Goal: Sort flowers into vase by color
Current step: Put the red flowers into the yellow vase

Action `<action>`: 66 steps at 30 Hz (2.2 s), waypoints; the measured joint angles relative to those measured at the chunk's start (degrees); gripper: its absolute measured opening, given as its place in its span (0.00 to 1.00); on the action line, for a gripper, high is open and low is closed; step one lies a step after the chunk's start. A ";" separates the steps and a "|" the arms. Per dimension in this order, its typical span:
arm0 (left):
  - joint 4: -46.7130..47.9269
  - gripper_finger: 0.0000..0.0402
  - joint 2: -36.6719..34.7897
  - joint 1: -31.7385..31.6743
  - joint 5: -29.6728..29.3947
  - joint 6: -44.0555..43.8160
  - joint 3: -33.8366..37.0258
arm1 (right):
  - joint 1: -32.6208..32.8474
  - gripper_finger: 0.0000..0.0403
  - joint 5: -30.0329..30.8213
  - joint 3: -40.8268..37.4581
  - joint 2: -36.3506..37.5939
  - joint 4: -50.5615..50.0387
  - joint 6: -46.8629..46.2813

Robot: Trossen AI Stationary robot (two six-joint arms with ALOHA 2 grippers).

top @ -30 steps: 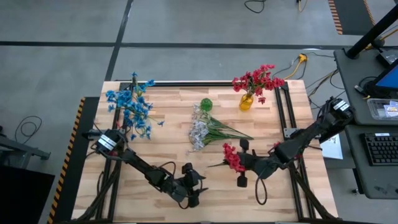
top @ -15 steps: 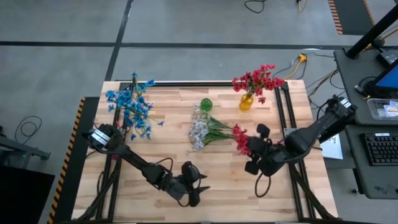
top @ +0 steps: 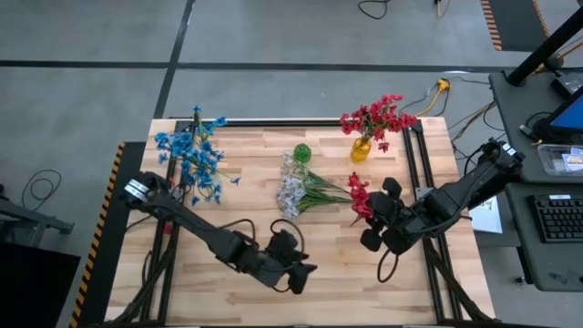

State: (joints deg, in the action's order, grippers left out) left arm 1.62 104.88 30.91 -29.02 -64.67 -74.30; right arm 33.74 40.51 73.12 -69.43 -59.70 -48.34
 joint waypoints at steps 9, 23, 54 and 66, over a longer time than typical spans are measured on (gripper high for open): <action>26.30 0.54 3.65 1.10 -4.22 4.62 -22.76 | 0.00 0.06 0.00 -0.02 -0.32 0.33 -2.21; 49.04 0.54 16.68 2.20 -7.52 10.16 -47.74 | 0.13 0.06 -0.44 -0.04 -0.34 0.15 -2.14; 63.80 0.45 19.87 16.80 -26.89 31.88 -45.69 | 9.85 0.06 6.02 -4.64 -0.37 2.32 -2.05; 55.32 0.23 15.78 22.57 -33.86 29.15 -33.52 | 11.13 0.06 6.17 -7.68 -0.34 6.43 -2.03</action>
State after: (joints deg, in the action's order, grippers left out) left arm 56.94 120.66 53.48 -62.87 -35.51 -107.82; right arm 44.86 46.68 65.44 -69.78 -53.27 -50.37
